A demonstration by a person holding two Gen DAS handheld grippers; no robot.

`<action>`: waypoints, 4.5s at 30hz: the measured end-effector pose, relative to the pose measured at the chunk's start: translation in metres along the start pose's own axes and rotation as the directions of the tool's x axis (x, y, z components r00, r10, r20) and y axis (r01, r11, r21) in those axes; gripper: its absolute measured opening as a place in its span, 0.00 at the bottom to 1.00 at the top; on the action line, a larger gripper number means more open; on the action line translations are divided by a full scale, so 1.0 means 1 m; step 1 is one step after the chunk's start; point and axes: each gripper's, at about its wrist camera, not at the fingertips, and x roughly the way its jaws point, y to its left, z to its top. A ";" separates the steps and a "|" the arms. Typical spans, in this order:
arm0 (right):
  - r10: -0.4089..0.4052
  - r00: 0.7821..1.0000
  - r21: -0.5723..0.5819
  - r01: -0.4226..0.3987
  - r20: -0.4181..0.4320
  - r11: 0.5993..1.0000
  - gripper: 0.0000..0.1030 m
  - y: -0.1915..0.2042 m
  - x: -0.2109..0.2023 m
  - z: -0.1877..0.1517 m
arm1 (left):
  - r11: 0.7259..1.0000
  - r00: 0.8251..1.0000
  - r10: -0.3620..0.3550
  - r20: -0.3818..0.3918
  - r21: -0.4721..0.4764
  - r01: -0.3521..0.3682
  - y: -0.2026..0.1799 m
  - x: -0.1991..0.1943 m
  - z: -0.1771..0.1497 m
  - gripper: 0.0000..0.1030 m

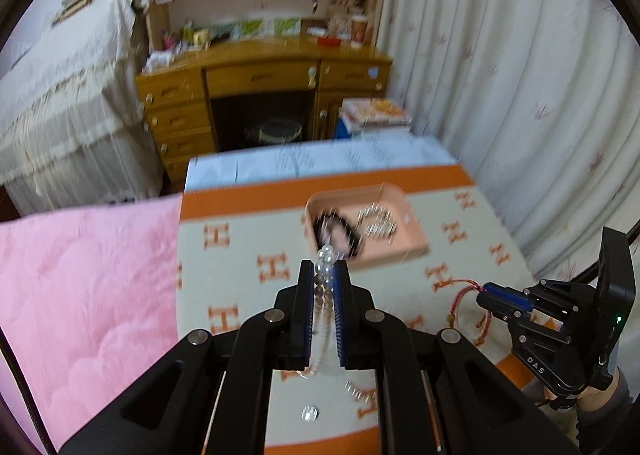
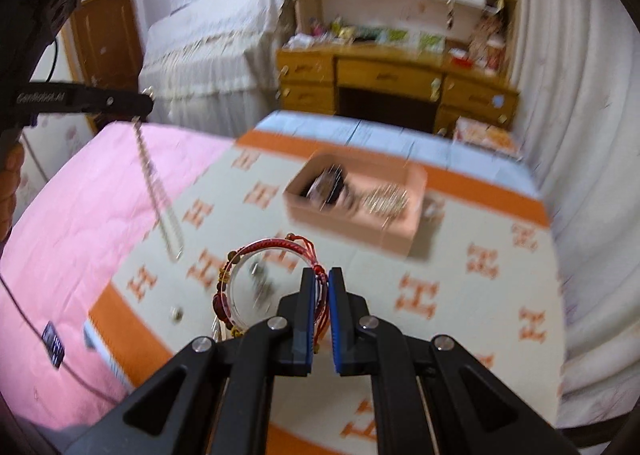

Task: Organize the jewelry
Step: 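Carry the necklace and red bracelet into the pink box while both tools open, then withdraw both tools and move the right tool toward the pearl safety pin, then grasp the pearl safety pin with the right tool while the left tool grasps the round pearl rhinestone brooch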

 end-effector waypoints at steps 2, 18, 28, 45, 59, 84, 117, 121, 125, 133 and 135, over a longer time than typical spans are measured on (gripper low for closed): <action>-0.015 0.999 0.027 0.014 0.033 1.000 0.06 -0.011 -0.006 0.019 | 1.000 1.000 0.001 0.029 0.009 -0.001 -0.009 -0.004 0.020 0.07; -0.138 0.990 0.278 0.121 0.041 0.953 0.06 -0.085 0.075 0.096 | 0.992 0.983 -0.122 0.134 0.027 0.119 -0.067 0.075 0.086 0.05; -0.105 0.994 0.265 0.111 -0.037 0.958 0.06 -0.093 0.117 0.085 | 0.996 0.996 -0.089 -0.005 0.026 0.090 -0.073 0.166 0.062 0.05; -0.006 0.978 0.234 0.056 -0.208 0.971 0.08 -0.076 0.152 0.058 | 0.999 0.999 0.022 -0.039 0.033 -0.021 -0.039 0.156 0.016 0.75; 0.007 0.990 0.185 0.019 -0.143 0.983 0.08 -0.040 0.078 0.019 | 0.999 1.000 0.026 -0.016 0.027 -0.026 -0.020 0.096 -0.031 0.75; 0.175 0.969 0.037 -0.171 -0.173 0.985 0.08 0.048 0.058 -0.068 | 0.993 0.992 0.094 -0.085 -0.066 -0.099 0.021 0.062 -0.192 0.75; 0.124 0.976 -0.207 -0.161 -0.179 0.965 0.13 0.103 0.105 -0.095 | 0.988 0.982 0.034 -0.183 -0.141 -0.060 0.031 0.108 -0.229 0.68; 0.187 0.965 -0.083 -0.205 -0.184 0.975 0.13 0.081 0.105 -0.093 | 0.985 0.973 0.054 -0.225 -0.150 -0.090 0.029 0.112 -0.227 0.47; 0.208 0.962 -0.031 -0.216 -0.174 0.976 0.13 0.073 0.103 -0.096 | 0.977 0.958 0.061 -0.279 -0.181 -0.115 0.026 0.112 -0.225 0.41; 0.253 0.956 0.011 -0.255 -0.149 0.967 0.13 0.063 0.102 -0.100 | 0.962 0.950 -0.047 -0.308 -0.272 -0.041 0.021 0.118 -0.218 0.41; 0.263 0.954 0.021 -0.263 -0.143 0.965 0.13 0.060 0.101 -0.101 | 0.952 0.949 -0.084 -0.305 -0.305 -0.013 0.022 0.120 -0.215 0.41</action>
